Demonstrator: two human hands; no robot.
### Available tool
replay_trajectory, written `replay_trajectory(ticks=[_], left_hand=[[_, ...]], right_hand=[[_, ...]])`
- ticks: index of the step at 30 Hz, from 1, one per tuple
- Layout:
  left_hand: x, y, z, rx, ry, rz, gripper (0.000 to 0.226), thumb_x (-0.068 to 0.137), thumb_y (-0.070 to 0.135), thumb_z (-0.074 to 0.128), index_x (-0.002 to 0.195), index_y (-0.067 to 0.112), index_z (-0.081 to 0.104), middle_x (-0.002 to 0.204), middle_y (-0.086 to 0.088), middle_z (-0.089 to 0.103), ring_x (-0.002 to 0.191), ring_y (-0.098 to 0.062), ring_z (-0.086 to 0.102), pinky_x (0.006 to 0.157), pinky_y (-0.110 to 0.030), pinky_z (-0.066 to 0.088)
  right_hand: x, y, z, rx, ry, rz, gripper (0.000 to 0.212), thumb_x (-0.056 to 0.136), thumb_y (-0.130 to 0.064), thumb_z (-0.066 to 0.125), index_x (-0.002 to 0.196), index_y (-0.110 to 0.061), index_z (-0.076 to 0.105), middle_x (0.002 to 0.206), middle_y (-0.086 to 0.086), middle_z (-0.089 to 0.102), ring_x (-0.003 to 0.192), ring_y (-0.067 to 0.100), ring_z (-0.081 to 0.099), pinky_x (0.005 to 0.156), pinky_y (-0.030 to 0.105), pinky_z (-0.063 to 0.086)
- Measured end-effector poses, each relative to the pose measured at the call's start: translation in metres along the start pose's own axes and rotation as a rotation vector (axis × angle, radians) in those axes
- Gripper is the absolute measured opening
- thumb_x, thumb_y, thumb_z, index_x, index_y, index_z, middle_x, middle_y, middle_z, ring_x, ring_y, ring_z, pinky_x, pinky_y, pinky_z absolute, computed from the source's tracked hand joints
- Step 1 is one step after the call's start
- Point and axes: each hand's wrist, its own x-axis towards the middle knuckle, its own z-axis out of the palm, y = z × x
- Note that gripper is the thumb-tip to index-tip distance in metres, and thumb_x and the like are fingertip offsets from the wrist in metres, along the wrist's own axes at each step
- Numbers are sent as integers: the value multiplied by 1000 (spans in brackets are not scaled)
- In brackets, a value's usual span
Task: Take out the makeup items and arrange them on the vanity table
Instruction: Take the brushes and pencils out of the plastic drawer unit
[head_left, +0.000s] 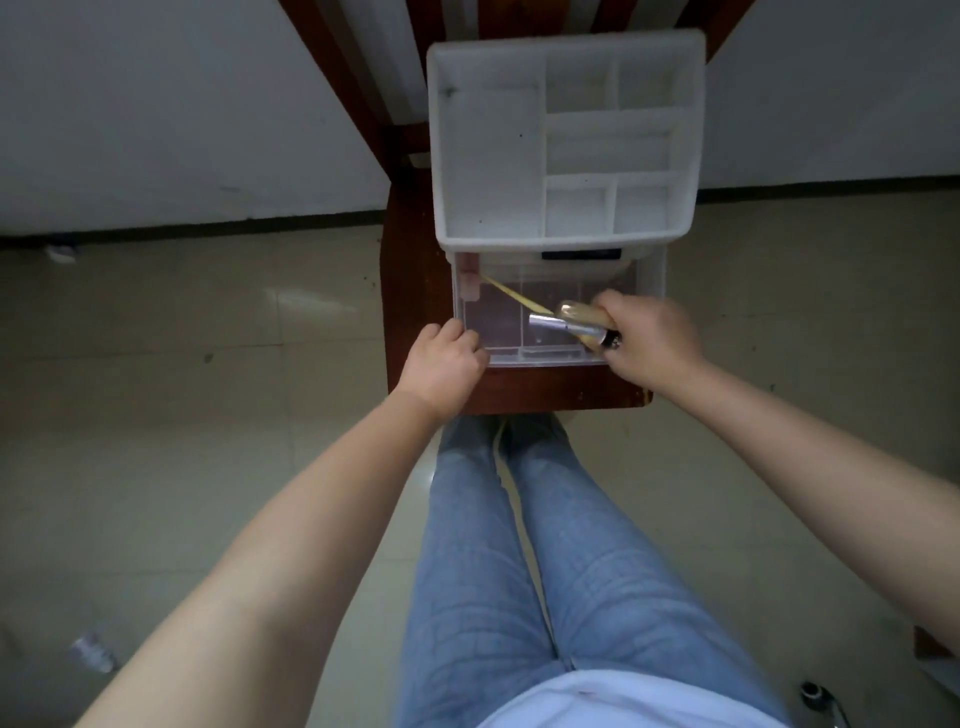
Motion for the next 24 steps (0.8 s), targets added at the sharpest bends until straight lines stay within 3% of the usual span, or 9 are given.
replay_trajectory(ticks=[1, 3, 5, 7, 9, 14, 19, 24], left_hand=[[1, -2, 3, -23, -78, 1, 19, 69, 9, 65, 88, 9, 67, 89, -6, 64, 89, -25, 56, 70, -30, 41], [2, -4, 9, -69, -230, -5, 29, 82, 0, 45, 108, 5, 57, 109, -11, 56, 106, -30, 44, 81, -35, 33], [3, -5, 4, -44, -260, 7, 29, 83, 1, 45, 109, 6, 56, 110, -11, 56, 107, -30, 43, 81, -35, 32], [8, -5, 2, -50, -259, 23, 24, 88, 11, 45, 108, 7, 58, 109, -10, 58, 105, -30, 45, 80, -35, 33], [17, -5, -3, -45, -231, 22, 27, 92, 20, 41, 108, 7, 58, 111, -11, 58, 106, -30, 48, 80, -35, 35], [57, -4, -9, 281, -267, -4, 49, 86, 13, 53, 133, 6, 39, 134, -14, 42, 125, -30, 36, 104, -41, 32], [79, 4, 2, 452, -314, 10, 43, 91, 18, 45, 132, 6, 40, 131, -12, 45, 121, -28, 40, 98, -38, 35], [84, 2, 8, 403, -318, 14, 40, 93, 18, 42, 130, 4, 38, 131, -12, 48, 123, -29, 41, 102, -41, 32]], right_hand=[[-16, 1, 5, 38, -24, -30, 30, 71, -5, 64, 100, -7, 60, 90, 16, 68, 82, 35, 63, 64, 35, 48], [-42, 3, 21, 9, -143, -81, 26, 71, -1, 61, 96, -2, 61, 90, 18, 67, 83, 35, 63, 64, 35, 45], [-54, 3, 32, -98, -208, -120, 21, 66, 0, 65, 87, 1, 61, 80, 19, 66, 73, 35, 64, 56, 32, 40], [-53, 5, 36, -167, -182, -178, 30, 42, 4, 77, 68, 1, 62, 58, 16, 62, 49, 30, 61, 42, 27, 40], [-47, 7, 35, -262, -148, -217, 39, 24, 3, 82, 57, -5, 61, 47, 9, 58, 37, 24, 56, 37, 21, 40], [-42, 11, 43, -377, -125, -244, 45, 16, -6, 87, 56, -12, 65, 53, 5, 65, 46, 22, 63, 46, 24, 50], [-43, 13, 48, -387, -61, -240, 44, 19, -8, 87, 58, -13, 67, 59, 4, 68, 53, 22, 66, 52, 26, 54], [-40, 19, 46, -379, -21, -258, 42, 23, -5, 86, 59, -11, 66, 59, 6, 67, 53, 23, 66, 52, 27, 53]])
